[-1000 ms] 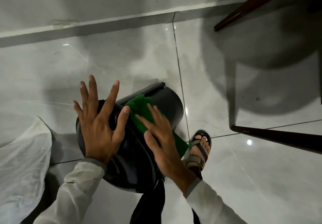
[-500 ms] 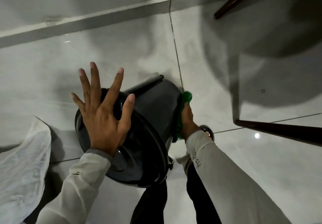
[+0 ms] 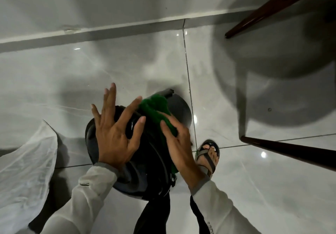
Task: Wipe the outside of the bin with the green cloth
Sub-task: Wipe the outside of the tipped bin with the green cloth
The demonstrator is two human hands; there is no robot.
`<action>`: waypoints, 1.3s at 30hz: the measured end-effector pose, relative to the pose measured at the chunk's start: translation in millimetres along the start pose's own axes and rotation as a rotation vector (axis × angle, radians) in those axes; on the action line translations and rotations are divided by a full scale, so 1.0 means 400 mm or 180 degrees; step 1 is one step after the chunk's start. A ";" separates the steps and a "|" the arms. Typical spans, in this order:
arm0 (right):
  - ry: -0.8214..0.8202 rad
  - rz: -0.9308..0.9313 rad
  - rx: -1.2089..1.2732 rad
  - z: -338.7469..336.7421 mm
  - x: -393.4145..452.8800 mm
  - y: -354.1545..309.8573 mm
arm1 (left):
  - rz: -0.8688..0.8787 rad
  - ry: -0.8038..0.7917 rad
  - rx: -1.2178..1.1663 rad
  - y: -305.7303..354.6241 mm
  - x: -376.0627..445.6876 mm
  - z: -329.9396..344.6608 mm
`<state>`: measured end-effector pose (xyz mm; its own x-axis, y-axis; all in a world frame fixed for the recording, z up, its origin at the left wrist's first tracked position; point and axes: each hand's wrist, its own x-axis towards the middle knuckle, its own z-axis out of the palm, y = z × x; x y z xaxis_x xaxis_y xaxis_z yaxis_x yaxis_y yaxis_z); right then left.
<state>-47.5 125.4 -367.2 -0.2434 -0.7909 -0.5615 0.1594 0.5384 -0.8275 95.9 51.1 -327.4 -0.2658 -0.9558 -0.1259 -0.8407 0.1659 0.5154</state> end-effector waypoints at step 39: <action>0.0002 0.1607 -0.1882 -0.110 0.147 0.262 | -0.0805 -0.0313 -0.0204 0.036 -0.213 0.027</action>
<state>-87.1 148.1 -486.6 -0.2776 -0.4083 -0.8696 -0.2857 0.8993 -0.3311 101.3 137.7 -318.5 -0.0983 -0.9362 -0.3374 -0.8554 -0.0937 0.5093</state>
